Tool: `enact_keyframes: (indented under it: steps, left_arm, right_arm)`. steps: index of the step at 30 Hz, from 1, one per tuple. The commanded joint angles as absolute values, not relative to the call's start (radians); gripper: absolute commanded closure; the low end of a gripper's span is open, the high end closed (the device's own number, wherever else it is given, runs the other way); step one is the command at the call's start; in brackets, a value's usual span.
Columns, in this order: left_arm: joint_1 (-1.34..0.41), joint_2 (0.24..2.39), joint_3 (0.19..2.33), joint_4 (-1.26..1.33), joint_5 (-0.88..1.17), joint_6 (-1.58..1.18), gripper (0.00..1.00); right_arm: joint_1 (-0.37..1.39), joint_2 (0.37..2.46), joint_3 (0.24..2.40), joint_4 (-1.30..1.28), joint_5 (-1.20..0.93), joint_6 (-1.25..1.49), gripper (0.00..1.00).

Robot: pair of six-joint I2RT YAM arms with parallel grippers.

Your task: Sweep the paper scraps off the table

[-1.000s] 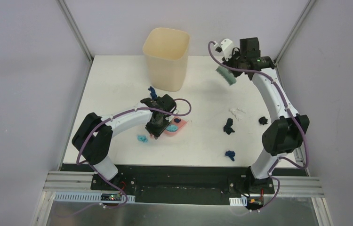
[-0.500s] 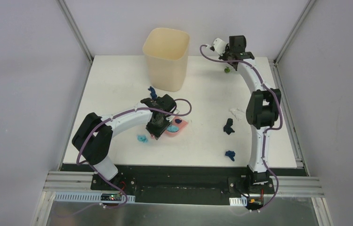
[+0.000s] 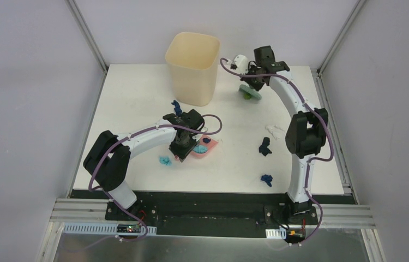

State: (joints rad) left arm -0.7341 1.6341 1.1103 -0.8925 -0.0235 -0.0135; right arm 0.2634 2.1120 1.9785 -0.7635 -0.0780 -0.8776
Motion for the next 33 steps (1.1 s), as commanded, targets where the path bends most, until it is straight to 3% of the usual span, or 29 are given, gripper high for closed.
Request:
enact_keyframes:
  steps: [1, 11, 20, 23, 33]
  left_arm:
    - [-0.746, 1.641, 1.129, -0.894, 0.023, -0.009, 1.00]
    - [-0.768, 1.699, 1.148, -0.900, 0.033, -0.009, 1.00]
    - [-0.768, 1.702, 1.149, -0.902, 0.025, -0.009, 1.00]
    - [-0.769, 1.687, 1.143, -0.894, 0.025, -0.009, 1.00]
    - [-0.769, 1.630, 1.115, -0.854, 0.031, -0.009, 1.00]
  right_arm:
    - [0.328, 2.033, 1.952, -0.994, -0.345, -0.616, 1.00]
    - [0.414, 2.030, 1.921, -1.106, -0.648, -0.332, 1.00]
    - [0.503, 1.921, 1.806, -1.104, -0.710, -0.243, 1.00]
    - [0.506, 1.882, 1.790, -1.096, -0.670, -0.224, 1.00]
    - [0.494, 1.758, 1.815, -1.010, -0.209, -0.213, 1.00]
